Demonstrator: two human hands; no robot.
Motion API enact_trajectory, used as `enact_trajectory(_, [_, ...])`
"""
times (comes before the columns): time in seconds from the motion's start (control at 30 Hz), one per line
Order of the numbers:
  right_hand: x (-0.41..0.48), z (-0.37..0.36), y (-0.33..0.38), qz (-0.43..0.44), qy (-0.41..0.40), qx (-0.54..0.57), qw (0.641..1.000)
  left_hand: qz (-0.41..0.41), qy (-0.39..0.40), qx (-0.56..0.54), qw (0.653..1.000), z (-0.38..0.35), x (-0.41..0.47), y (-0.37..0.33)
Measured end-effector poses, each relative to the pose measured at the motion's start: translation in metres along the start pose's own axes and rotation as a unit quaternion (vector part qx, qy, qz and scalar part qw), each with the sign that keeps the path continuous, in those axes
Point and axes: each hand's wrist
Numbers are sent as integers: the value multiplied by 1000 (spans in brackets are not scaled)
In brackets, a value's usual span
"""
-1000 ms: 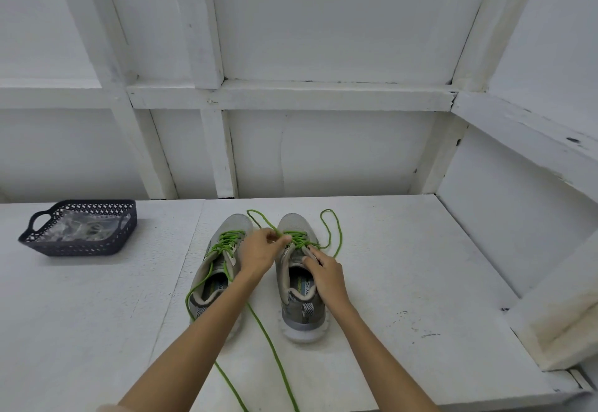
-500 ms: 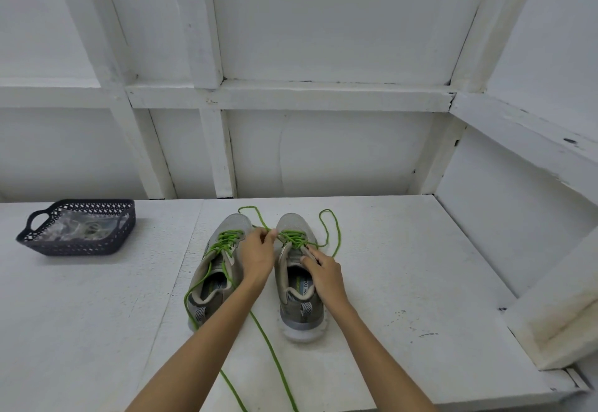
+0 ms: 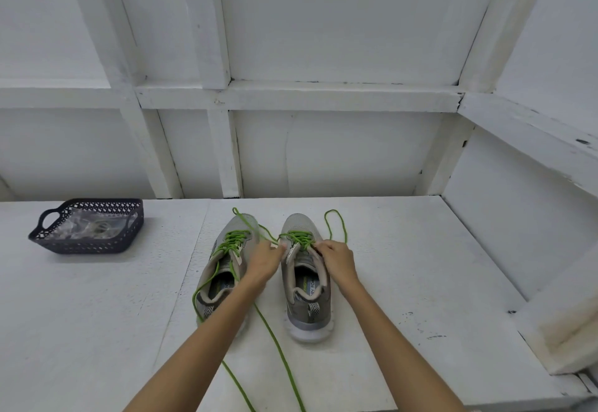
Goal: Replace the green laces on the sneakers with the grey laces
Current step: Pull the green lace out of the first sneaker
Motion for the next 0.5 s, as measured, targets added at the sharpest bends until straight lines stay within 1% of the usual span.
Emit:
enact_trajectory(0.07, [11,2,1,17,31,-41,999,8,8,2,1000,-9,-11,1])
enact_trajectory(0.1, [16,3,2,22,43,-56,997,14,27,-14,999,-14,-14,3])
enact_trajectory(0.17, [26,5,6,25,57,-74,995,-3,61,-45,997,-19,-18,10])
enact_trajectory(0.23, [33,8,8,27,79,-93,992,-36,73,-17,997,-21,-21,17])
enact_trajectory(0.33, [38,11,13,30,109,-125,986,-88,32,46,995,-28,-21,26])
enact_trajectory(0.4, [40,10,16,28,124,-153,980,-106,7,50,993,-32,-20,29])
enact_trajectory(0.5, [42,6,24,15,146,-206,967,-113,0,55,992,-33,-20,29])
Point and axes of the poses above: each hand's wrist, its own x-axis towards the middle knuckle, its own z-axis out of the back of the hand, y = z × x, and after that the axes turned 14 degrees about z, right-handed
